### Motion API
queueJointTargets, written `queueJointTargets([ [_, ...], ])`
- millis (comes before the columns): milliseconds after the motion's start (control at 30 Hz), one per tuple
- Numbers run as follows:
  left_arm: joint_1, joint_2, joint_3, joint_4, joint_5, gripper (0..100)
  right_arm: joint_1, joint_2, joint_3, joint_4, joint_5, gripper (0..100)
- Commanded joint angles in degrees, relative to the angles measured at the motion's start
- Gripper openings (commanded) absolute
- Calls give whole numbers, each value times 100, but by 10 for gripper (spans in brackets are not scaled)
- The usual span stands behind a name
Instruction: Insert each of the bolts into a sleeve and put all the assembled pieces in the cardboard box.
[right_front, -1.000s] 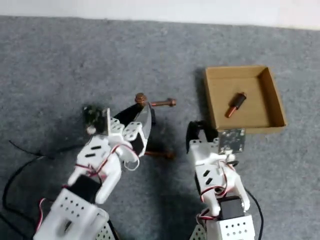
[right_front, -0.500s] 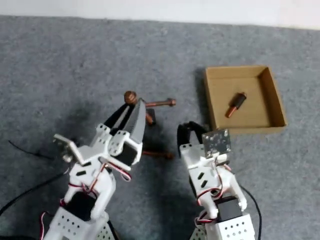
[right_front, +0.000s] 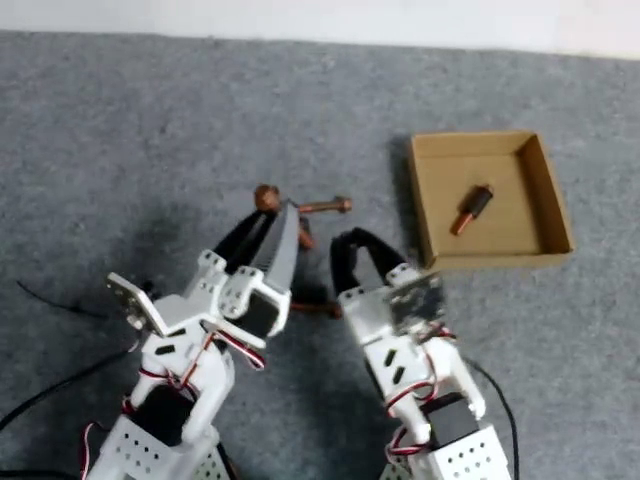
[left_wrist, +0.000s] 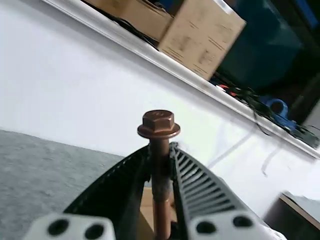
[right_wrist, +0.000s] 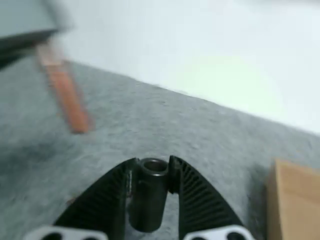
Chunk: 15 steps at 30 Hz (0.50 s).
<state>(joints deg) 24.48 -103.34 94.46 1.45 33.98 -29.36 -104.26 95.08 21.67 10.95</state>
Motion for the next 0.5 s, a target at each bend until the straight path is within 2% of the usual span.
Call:
queueJointTargets([
  [0, 435, -92, -57, -132, 18, 5, -374, -101, 110, -189, 510, 5],
  [200, 462, -84, 31, -123, 0, 5, -382, -110, 180, -207, 492, 5],
  [467, 505, -75, 268, -158, -844, 5, -418, -110, 171, -198, 501, 5],
])
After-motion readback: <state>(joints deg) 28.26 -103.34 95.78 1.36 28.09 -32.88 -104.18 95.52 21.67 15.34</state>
